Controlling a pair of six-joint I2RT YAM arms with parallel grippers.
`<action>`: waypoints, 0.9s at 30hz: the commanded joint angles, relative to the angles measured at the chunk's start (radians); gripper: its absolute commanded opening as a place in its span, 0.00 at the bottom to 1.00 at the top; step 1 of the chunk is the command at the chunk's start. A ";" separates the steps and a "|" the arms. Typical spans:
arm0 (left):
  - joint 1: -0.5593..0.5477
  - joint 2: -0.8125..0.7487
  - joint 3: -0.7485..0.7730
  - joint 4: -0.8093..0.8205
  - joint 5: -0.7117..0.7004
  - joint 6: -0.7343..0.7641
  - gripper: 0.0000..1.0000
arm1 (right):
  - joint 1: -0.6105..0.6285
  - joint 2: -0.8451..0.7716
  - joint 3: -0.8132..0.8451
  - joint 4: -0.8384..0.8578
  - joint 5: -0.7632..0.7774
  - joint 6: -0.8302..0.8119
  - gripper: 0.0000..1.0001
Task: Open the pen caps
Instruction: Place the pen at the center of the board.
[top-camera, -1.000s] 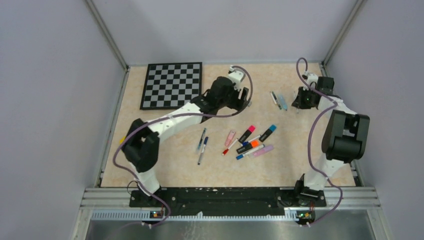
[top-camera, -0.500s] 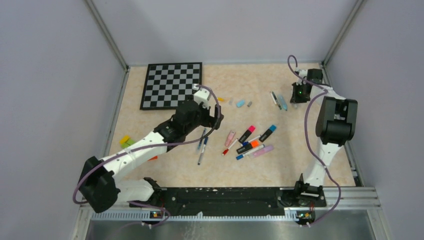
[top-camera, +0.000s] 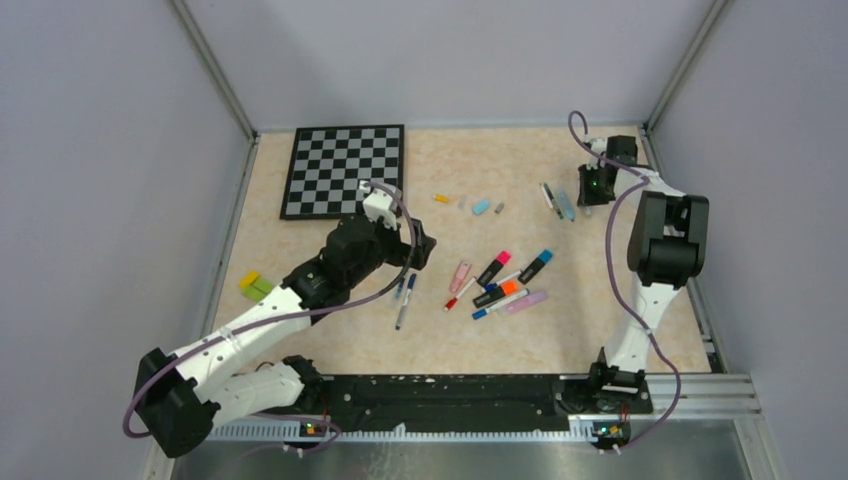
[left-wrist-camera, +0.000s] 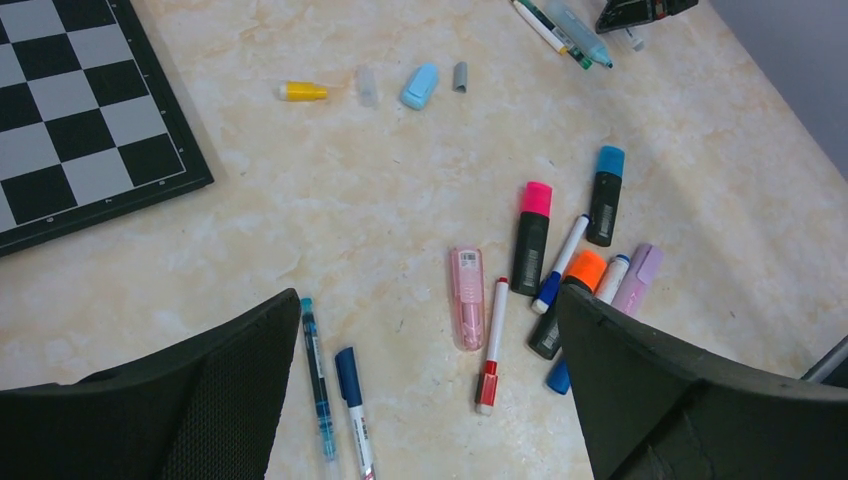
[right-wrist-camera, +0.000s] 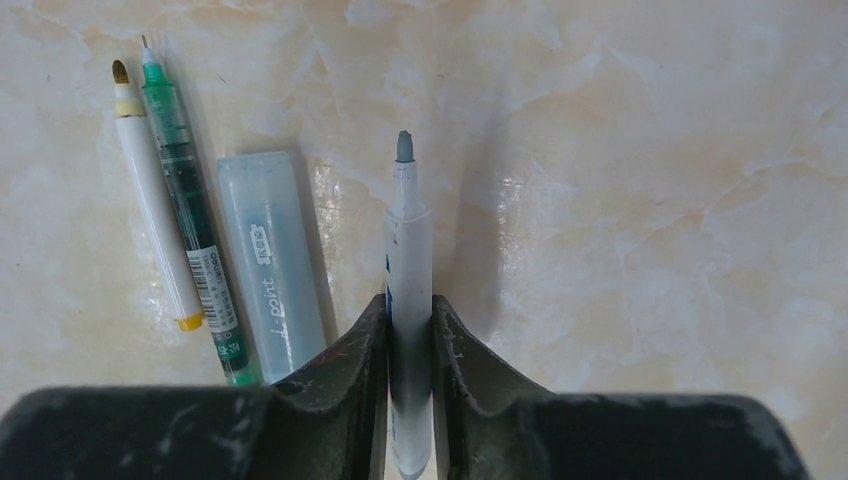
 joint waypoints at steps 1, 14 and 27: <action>0.004 -0.037 -0.014 0.007 0.023 -0.044 0.99 | 0.007 -0.026 0.037 -0.025 0.014 0.019 0.18; 0.002 -0.087 -0.016 -0.015 0.039 -0.065 0.99 | 0.006 -0.097 0.036 -0.032 -0.004 0.042 0.28; 0.008 -0.228 -0.148 0.149 0.157 -0.118 0.99 | -0.026 -0.295 -0.048 -0.055 -0.128 0.051 0.31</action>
